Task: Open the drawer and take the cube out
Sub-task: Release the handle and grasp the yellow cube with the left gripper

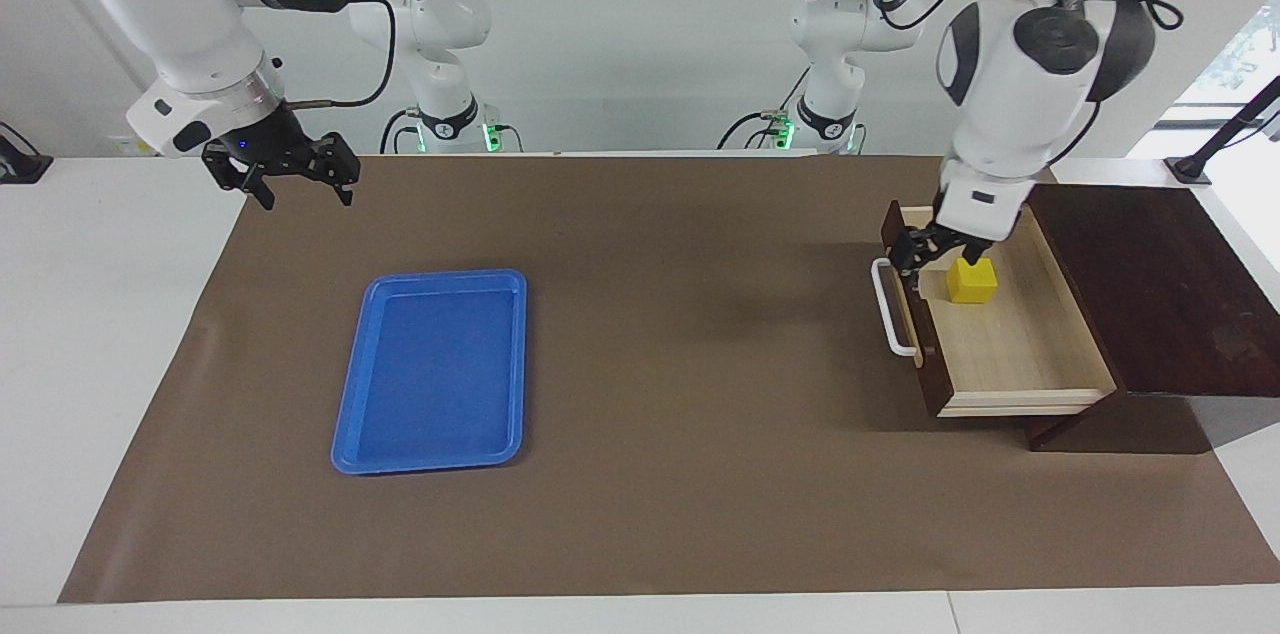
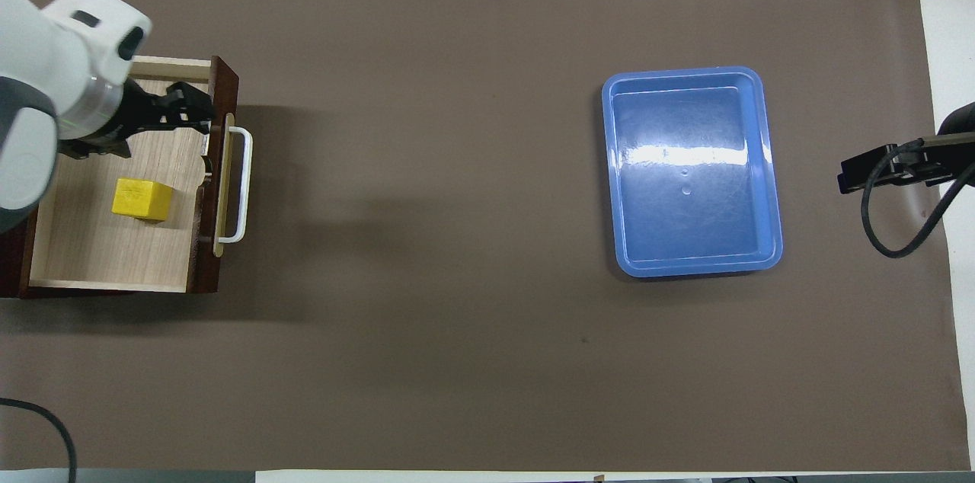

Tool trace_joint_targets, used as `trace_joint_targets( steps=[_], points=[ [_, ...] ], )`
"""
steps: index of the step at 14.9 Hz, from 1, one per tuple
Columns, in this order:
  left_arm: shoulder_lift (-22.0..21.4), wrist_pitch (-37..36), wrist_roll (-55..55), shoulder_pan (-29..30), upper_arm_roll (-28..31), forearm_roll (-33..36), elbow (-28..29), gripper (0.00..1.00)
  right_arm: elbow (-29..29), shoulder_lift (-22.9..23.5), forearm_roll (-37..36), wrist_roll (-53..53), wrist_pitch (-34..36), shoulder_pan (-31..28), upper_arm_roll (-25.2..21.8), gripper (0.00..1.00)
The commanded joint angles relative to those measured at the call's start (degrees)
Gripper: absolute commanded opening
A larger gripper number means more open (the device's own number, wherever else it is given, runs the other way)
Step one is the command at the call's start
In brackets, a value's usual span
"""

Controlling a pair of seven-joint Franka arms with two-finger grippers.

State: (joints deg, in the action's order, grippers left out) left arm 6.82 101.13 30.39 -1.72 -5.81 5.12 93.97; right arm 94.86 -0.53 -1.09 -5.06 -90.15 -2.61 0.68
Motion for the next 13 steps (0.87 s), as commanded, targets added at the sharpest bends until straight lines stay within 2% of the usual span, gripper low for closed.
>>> trace_joint_targets(
  steps=[1,4,8,11,13],
  points=[
    [-2.1,1.2,17.0,2.4,-0.3,-1.3,5.3,1.0,0.6,-0.8,0.0,-0.7,0.2,-0.7,0.4,1.0],
    [-4.4,7.8,32.1,7.6,-0.3,-1.3,11.6,1.0,0.7,-0.8,0.0,-0.7,0.1,-0.6,0.4,1.0],
    [-8.6,13.5,34.7,10.0,-0.3,-1.3,21.3,1.0,0.9,-1.1,0.0,-0.7,-0.1,-0.4,0.4,1.0],
    [-8.1,18.6,44.0,9.8,-0.3,-1.3,23.4,1.0,1.1,-1.1,0.0,-0.7,-0.1,-0.4,0.4,1.0],
    [-8.0,18.9,44.6,9.9,-0.3,-1.3,24.8,1.0,1.4,-1.1,0.0,0.3,-0.5,-0.3,0.5,1.0]
  ],
)
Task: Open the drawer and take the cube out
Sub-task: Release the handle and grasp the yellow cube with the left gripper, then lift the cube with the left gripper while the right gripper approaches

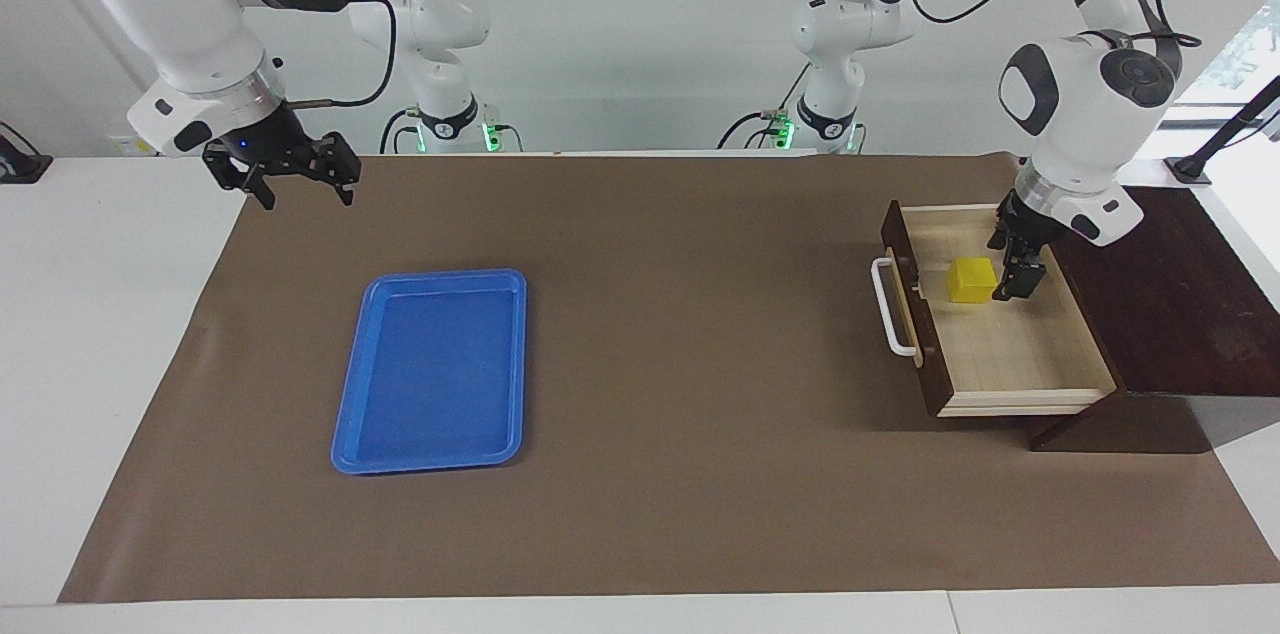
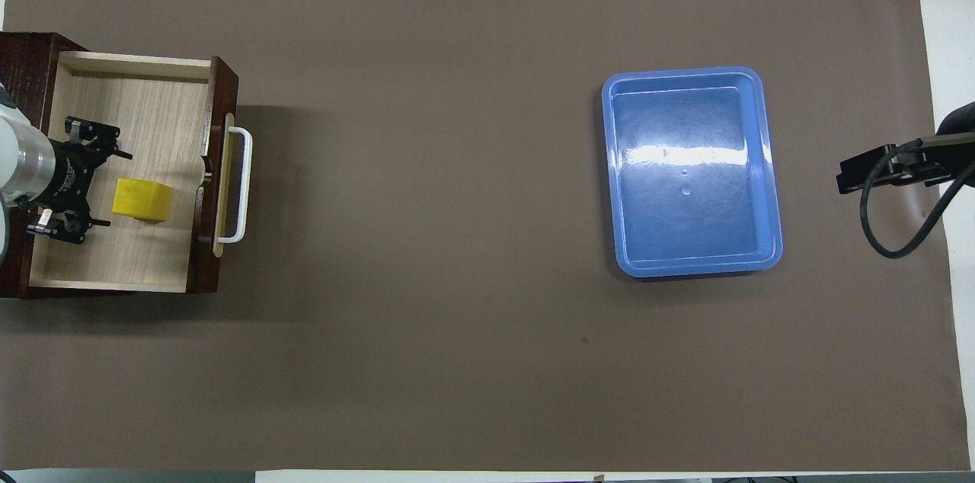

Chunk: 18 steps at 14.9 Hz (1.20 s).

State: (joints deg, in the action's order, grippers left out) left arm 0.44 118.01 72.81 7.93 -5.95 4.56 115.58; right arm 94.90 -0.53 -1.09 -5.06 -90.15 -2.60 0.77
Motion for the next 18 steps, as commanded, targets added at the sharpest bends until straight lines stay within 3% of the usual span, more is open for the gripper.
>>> trace_joint_targets(
  steps=[1,4,5,9,11,14,18],
  points=[
    [-1.8,2.2,2.3,0.3,-0.1,-0.8,3.7,1.0,1.7,-1.1,0.0,3.1,-0.8,-0.1,0.5,1.0],
    [-1.6,3.1,2.5,0.5,-0.1,-0.8,4.3,1.0,2.4,-1.1,0.3,12.9,-0.7,1.9,0.7,1.0],
    [-1.5,3.5,2.6,0.6,-0.1,-0.8,4.5,0.95,2.7,-1.1,1.1,16.5,-0.8,2.5,0.7,1.0],
    [-0.6,5.6,7.3,1.0,-0.1,-0.8,3.7,0.05,4.3,-0.5,6.4,32.7,-2.3,6.3,0.8,1.0],
    [1.5,-0.3,8.0,0.0,-0.1,-0.8,-2.2,0.0,4.9,0.6,9.6,42.8,-3.9,8.5,0.8,1.0],
    [4.6,-15.6,13.6,-3.3,-0.4,-0.9,-16.9,0.0,6.1,2.2,13.9,56.3,-8.4,12.6,0.8,1.0],
    [3.7,-19.7,29.4,-12.5,-0.4,-1.0,-19.2,0.0,6.7,5.4,21.3,75.2,-15.7,18.0,0.8,1.0]
  ],
)
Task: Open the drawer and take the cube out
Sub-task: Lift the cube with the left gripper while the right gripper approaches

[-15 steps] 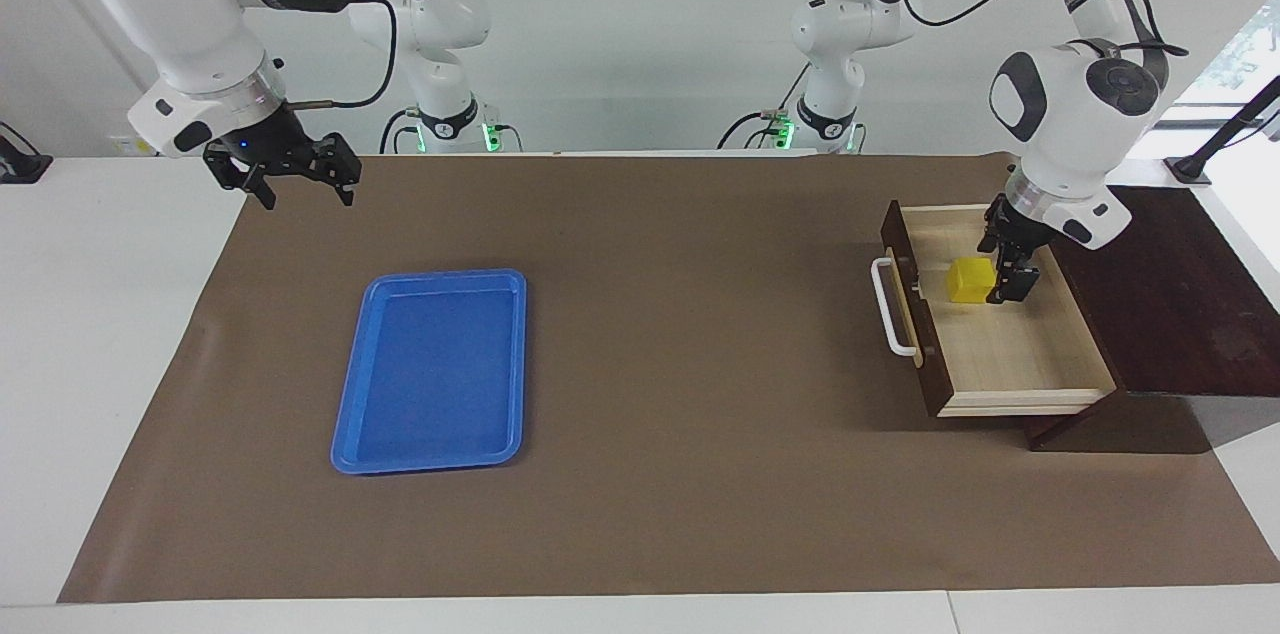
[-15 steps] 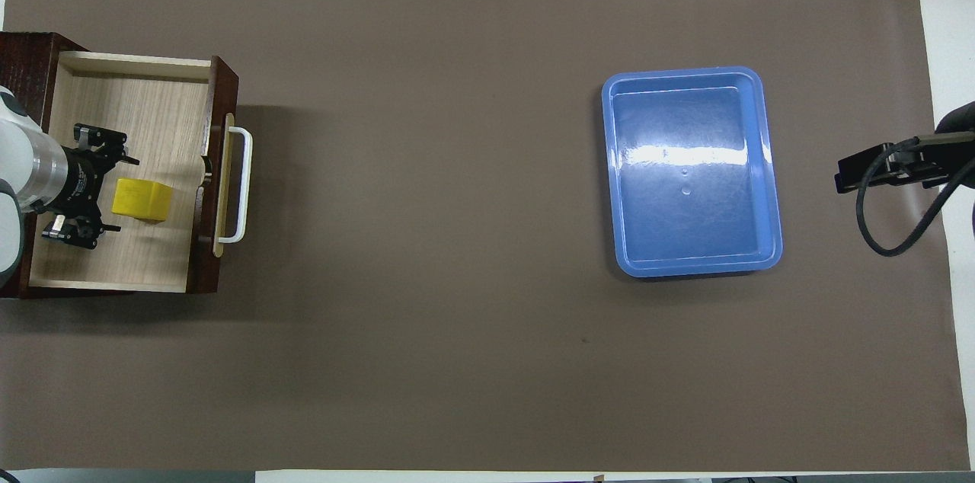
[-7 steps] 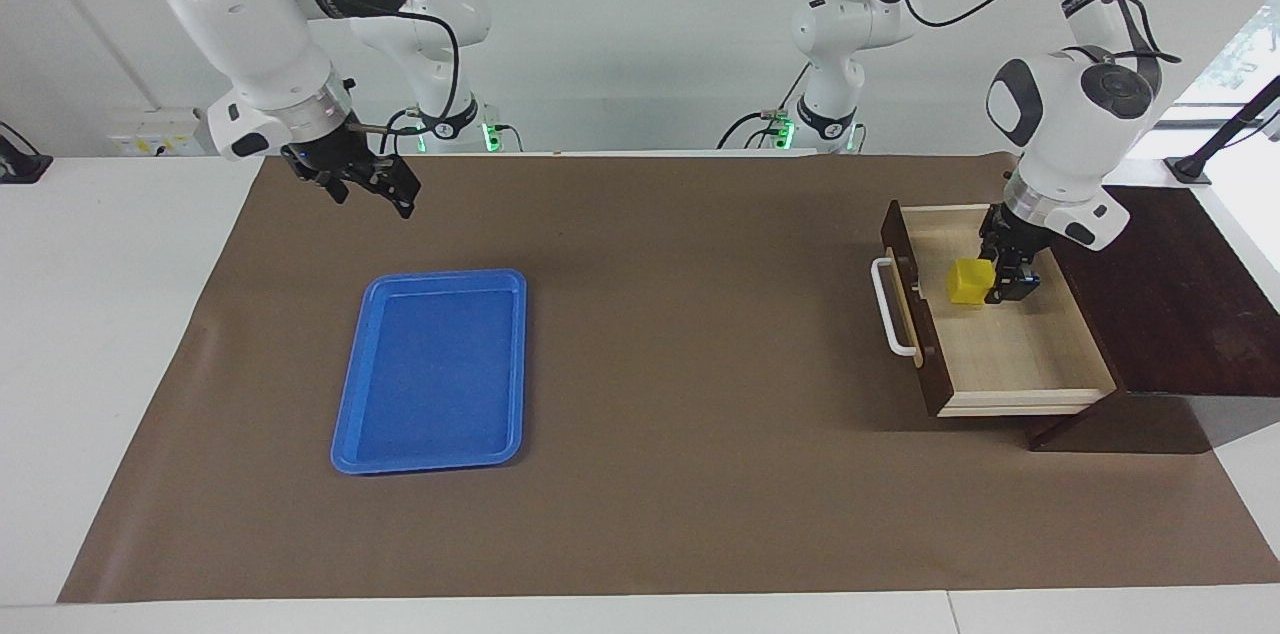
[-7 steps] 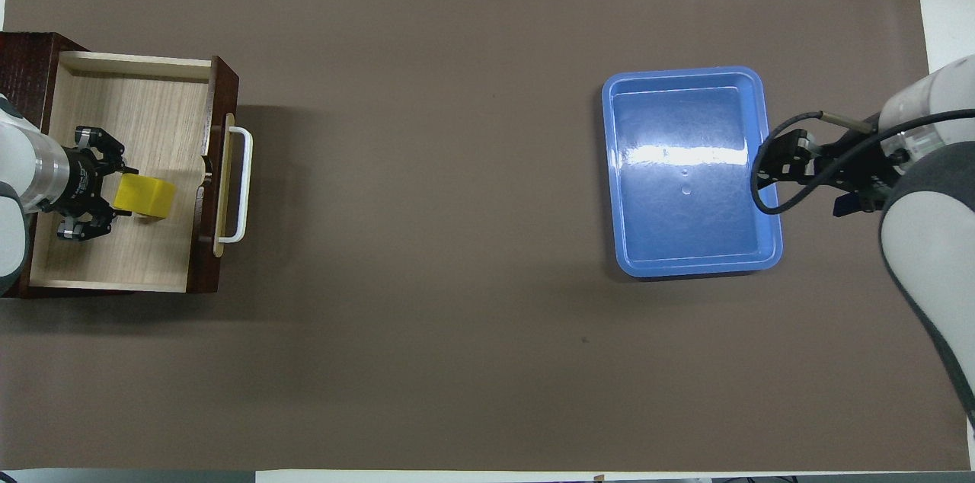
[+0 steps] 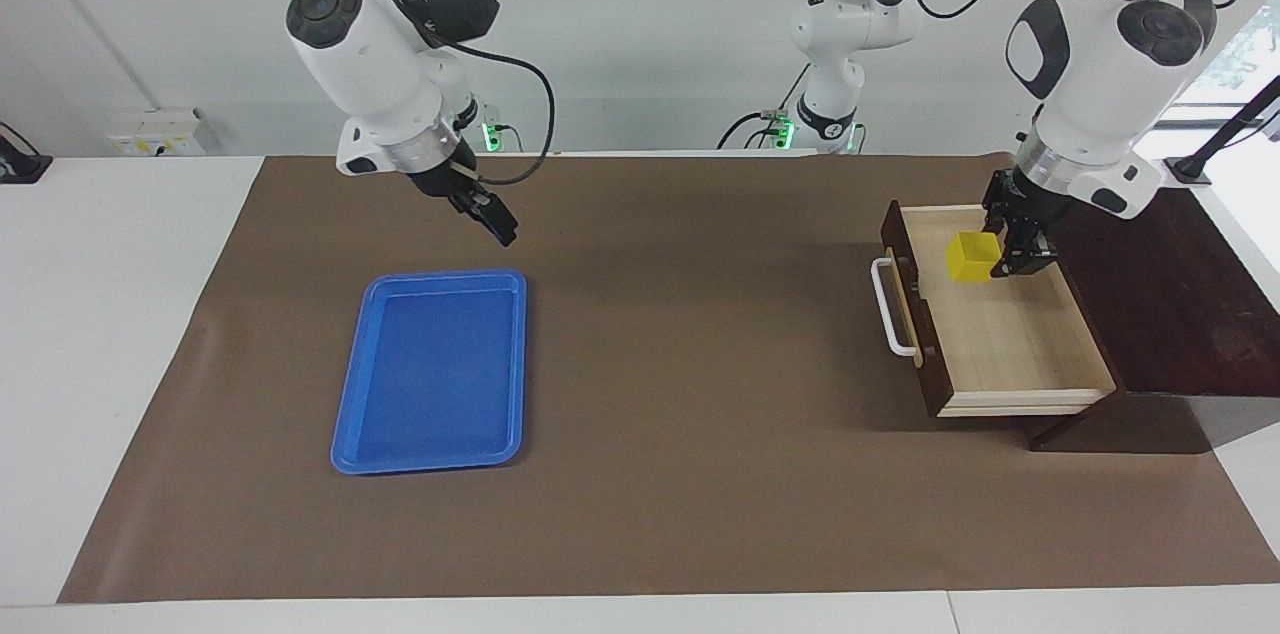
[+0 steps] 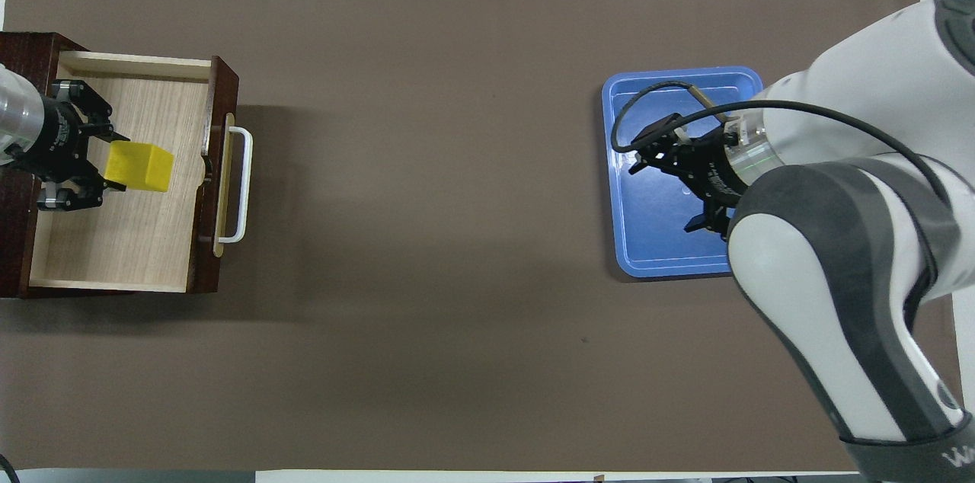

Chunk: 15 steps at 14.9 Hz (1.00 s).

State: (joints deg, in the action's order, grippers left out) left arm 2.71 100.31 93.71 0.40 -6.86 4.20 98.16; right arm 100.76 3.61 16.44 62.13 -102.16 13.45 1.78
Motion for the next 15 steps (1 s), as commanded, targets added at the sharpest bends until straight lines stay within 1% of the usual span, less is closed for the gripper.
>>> trace_joint_targets(
  steps=[1,3,5,6,8,9,11,13,15],
  points=[
    [1.2,-1.4,14.0,-7.8,0.4,-0.6,-1.4,0.0,1.0,2.1,5.2,12.1,-5.7,3.5,-0.2,1.0],
    [0.7,-0.5,21.3,-12.4,0.3,-0.6,-0.3,0.0,1.1,3.8,8.5,19.4,-10.0,6.1,-0.2,1.0],
    [-0.4,0.0,24.6,-18.0,0.3,-1.3,1.6,0.0,1.2,5.5,12.7,24.5,-14.4,8.3,-0.2,1.0],
    [-1.3,0.4,26.1,-19.8,0.3,-2.2,3.2,0.0,1.9,5.8,14.7,26.0,-16.7,9.1,-0.2,1.0],
    [-2.4,4.3,30.2,-23.4,0.3,-2.8,6.1,0.0,4.2,5.8,20.2,27.9,-21.7,10.6,-0.2,1.0],
    [-2.1,6.1,34.3,-25.1,0.3,-2.7,6.7,0.0,4.5,6.1,21.8,28.8,-23.3,11.7,-0.2,1.0],
    [-0.9,7.9,40.7,-28.1,0.4,-2.7,6.9,0.0,4.4,6.6,22.5,29.2,-23.7,12.3,-0.2,1.0],
    [-0.7,9.0,43.0,-28.8,0.3,-2.7,6.8,0.0,4.4,7.3,24.9,29.5,-23.8,12.3,-0.2,1.0],
    [-0.3,11.3,45.9,-28.9,0.3,-2.7,6.6,0.0,4.3,8.3,25.5,29.3,-23.7,13.3,-0.2,1.0]
  ],
)
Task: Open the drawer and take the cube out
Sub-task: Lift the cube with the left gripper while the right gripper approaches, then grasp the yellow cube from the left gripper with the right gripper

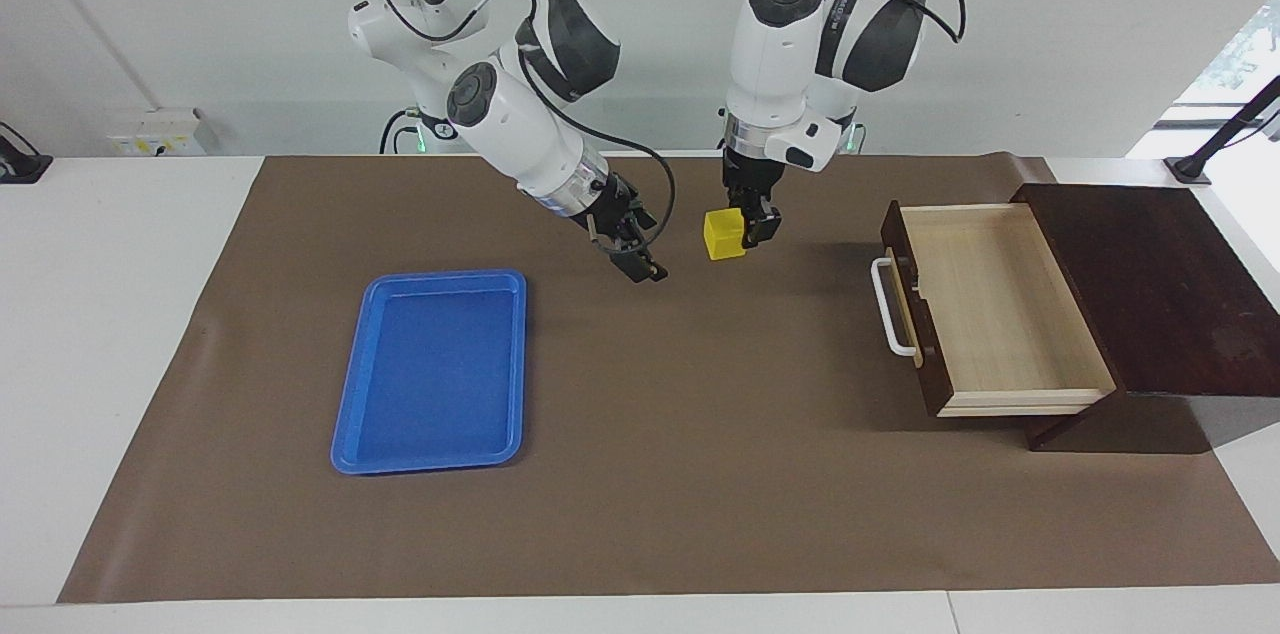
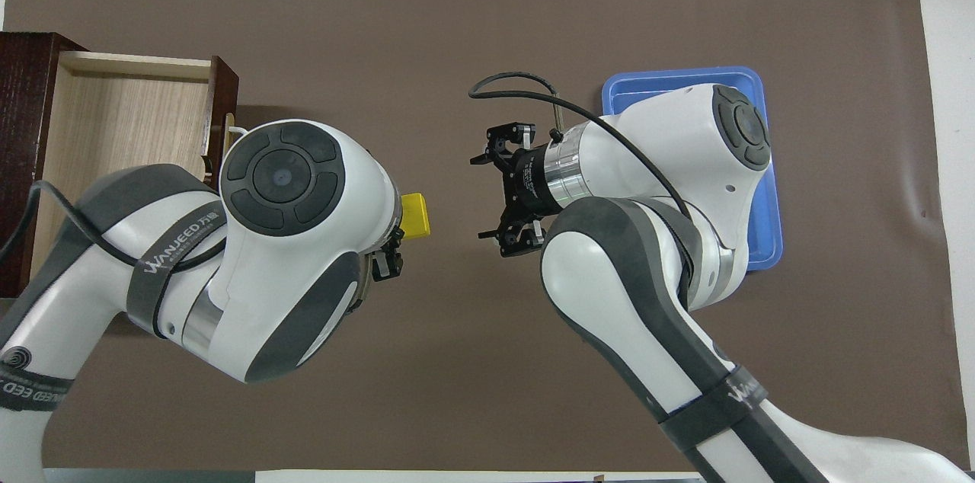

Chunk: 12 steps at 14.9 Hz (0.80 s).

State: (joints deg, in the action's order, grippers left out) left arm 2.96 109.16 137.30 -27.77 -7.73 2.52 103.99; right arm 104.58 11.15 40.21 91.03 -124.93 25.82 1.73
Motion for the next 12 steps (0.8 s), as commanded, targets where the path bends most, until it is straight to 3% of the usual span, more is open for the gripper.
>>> trace_joint_targets(
  steps=[1,4,6,12],
  points=[
    [-0.4,2.7,2.4,-1.2,1.1,-1.0,0.7,0.0,0.5,1.5,1.8,0.1,-1.2,1.3,-0.2,1.0],
    [-0.2,4.0,2.5,-1.7,1.1,-1.8,0.3,0.0,-1.8,4.4,5.6,-0.1,-0.8,1.0,-0.2,1.0],
    [-0.2,4.4,2.0,-3.2,1.1,-1.8,0.5,0.0,-2.9,4.6,5.4,-5.8,3.0,1.2,-0.2,1.0],
    [-0.2,4.4,2.1,-3.2,1.1,-1.8,0.7,0.0,-3.2,4.6,5.2,-8.7,3.6,1.6,-0.2,1.0]
  ],
)
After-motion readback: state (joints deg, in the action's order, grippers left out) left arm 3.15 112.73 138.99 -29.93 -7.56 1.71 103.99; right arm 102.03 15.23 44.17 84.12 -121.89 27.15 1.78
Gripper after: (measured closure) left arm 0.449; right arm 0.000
